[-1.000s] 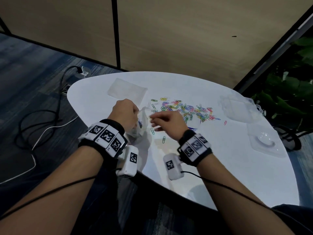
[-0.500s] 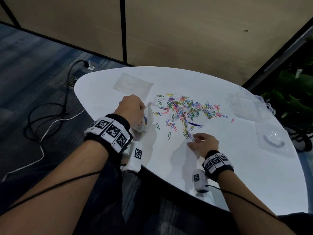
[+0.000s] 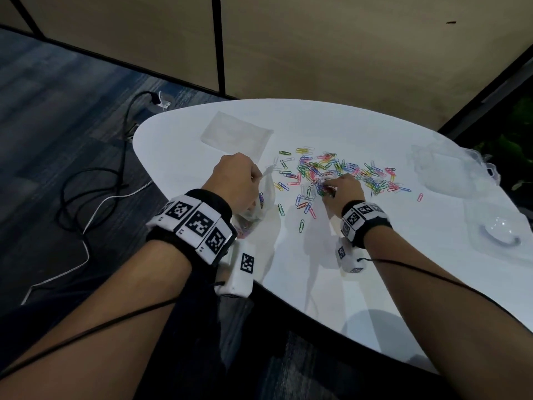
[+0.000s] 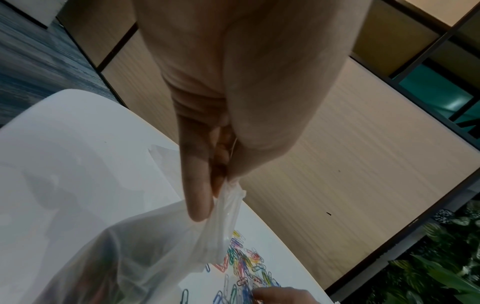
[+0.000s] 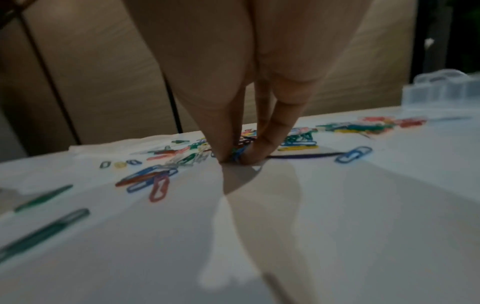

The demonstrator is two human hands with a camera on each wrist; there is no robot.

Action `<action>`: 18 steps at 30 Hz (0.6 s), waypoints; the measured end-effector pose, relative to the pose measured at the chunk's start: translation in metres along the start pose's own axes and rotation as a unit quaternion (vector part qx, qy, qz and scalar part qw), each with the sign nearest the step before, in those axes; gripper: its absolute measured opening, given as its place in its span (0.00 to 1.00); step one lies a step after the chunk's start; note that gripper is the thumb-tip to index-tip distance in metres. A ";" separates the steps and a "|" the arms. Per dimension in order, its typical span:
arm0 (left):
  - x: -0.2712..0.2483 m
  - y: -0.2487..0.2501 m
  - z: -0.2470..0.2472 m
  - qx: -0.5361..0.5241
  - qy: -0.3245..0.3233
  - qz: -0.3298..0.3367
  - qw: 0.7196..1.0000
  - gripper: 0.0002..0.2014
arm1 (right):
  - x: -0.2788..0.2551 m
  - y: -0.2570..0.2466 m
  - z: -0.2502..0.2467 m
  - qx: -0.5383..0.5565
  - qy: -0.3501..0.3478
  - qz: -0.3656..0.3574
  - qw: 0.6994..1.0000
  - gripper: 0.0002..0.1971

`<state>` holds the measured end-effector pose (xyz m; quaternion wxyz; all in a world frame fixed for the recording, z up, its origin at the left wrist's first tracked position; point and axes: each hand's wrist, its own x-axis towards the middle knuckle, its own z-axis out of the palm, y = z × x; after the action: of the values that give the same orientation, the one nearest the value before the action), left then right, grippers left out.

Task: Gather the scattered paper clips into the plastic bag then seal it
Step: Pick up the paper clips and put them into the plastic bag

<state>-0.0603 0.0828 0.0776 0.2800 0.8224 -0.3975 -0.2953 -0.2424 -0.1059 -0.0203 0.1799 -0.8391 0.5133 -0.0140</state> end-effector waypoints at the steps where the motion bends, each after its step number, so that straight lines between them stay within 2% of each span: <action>1: 0.000 0.001 0.000 -0.001 -0.001 -0.001 1.000 0.12 | -0.001 -0.002 -0.002 -0.017 0.004 -0.006 1.000 0.12; 5: -0.001 0.002 0.002 0.001 -0.004 0.002 1.000 0.12 | -0.005 0.000 -0.005 -0.026 -0.005 0.003 1.000 0.10; 7: -0.002 0.002 0.002 0.003 -0.006 0.007 1.000 0.12 | -0.007 0.006 -0.006 0.064 0.020 0.043 0.997 0.09; 9: -0.002 0.002 0.001 0.004 -0.006 0.008 1.000 0.12 | -0.011 0.016 -0.009 0.212 0.043 0.116 0.970 0.09; 10: -0.002 0.003 0.001 0.005 -0.006 0.006 1.000 0.12 | -0.013 0.021 -0.011 0.299 0.042 0.165 0.939 0.09; 11: -0.003 0.003 0.001 0.005 -0.006 0.006 1.000 0.12 | -0.016 0.023 -0.013 0.399 0.030 0.216 0.891 0.10; 13: -0.003 0.003 0.000 0.007 -0.006 0.006 1.000 0.12 | -0.021 0.025 -0.016 0.573 0.019 0.266 0.775 0.09; 14: -0.004 0.003 0.000 0.006 -0.006 0.006 1.000 0.12 | -0.023 0.025 -0.017 0.616 0.018 0.263 0.743 0.09; 15: -0.004 0.004 0.000 0.005 -0.006 0.006 1.000 0.12 | -0.024 0.023 -0.018 0.645 0.010 0.248 0.723 0.08; 18: -0.005 0.006 0.001 0.003 -0.009 0.004 1.000 0.12 | -0.037 0.005 -0.025 0.735 -0.068 0.173 0.651 0.10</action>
<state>-0.0662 0.0831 0.0826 0.2750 0.8190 -0.4038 -0.3008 -0.2699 -0.0830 0.0077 0.7717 -0.3262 0.4573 -0.2983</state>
